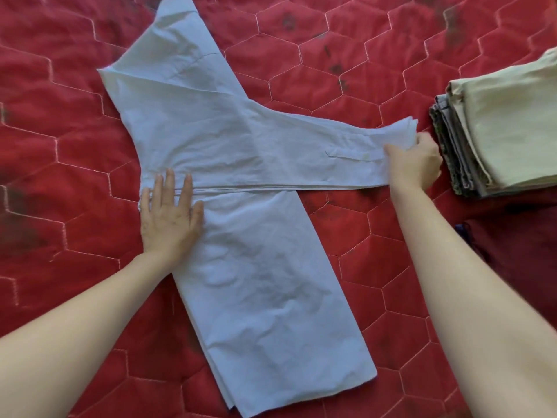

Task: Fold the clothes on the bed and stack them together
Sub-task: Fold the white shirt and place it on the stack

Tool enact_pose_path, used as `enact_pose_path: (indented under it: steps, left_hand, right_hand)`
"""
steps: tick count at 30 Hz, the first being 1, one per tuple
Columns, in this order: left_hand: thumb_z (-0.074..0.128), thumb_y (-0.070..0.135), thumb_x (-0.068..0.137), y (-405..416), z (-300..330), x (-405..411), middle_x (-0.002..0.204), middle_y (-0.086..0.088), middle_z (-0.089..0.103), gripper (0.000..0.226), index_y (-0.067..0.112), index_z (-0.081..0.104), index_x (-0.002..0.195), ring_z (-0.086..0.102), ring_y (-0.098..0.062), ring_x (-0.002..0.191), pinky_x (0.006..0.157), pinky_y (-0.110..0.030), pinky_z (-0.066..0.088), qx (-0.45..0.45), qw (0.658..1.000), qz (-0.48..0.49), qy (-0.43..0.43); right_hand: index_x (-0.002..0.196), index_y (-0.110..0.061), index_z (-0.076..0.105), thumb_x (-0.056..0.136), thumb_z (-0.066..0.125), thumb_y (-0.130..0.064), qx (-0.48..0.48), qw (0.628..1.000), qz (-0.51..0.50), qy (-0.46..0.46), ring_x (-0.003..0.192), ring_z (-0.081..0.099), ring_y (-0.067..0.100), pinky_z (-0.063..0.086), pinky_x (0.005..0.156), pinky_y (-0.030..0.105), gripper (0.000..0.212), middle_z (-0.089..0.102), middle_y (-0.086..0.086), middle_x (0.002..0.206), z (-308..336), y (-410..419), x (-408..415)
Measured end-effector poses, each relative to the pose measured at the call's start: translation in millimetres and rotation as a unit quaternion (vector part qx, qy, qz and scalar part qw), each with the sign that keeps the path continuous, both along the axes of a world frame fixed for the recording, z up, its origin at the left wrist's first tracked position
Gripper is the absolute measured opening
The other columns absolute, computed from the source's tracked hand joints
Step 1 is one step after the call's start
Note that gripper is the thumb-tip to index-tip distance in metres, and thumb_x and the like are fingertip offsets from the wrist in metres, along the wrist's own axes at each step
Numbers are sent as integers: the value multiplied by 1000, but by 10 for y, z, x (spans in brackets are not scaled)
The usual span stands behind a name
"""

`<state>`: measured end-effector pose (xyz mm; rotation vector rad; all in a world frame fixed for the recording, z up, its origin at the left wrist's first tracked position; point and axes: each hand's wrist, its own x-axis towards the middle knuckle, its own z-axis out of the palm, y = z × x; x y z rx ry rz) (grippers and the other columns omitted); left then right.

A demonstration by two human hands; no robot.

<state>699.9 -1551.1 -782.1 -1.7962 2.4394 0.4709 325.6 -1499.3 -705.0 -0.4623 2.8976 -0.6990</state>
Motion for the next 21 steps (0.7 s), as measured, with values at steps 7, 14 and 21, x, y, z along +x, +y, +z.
enact_pose_path:
  steps: [7, 14, 21]
  left_hand:
    - [19, 55, 96, -357, 288, 120, 125, -2, 63, 63, 19, 64, 120, 56, -22, 115, 98, -35, 36, 163, 940, 128, 269]
    - [63, 30, 92, 141, 318, 454, 92, -4, 72, 15, 21, 66, 103, 69, -15, 79, 72, -26, 54, 358, 865, 157, 315]
    - [72, 16, 76, 482, 386, 454, 95, -1, 70, 35, 20, 63, 110, 65, -21, 92, 82, -39, 52, 293, 919, 105, 243]
  right_hand:
    - [82, -19, 65, 70, 70, -16, -40, 896, 402, 183, 68, 59, 25, 31, 72, 36, 14, 62, 0, 72, 78, 474, 2169]
    - [93, -20, 71, 73, 73, -15, 50, 871, 481, 86, 85, 64, 21, 51, 74, 33, 21, 68, -1, 106, -515, 1152, 3368]
    - [104, -9, 68, 82, 63, -12, -13, 901, 426, 78, 97, 64, 30, 51, 78, 38, 24, 65, 11, 112, -494, 1148, 3156]
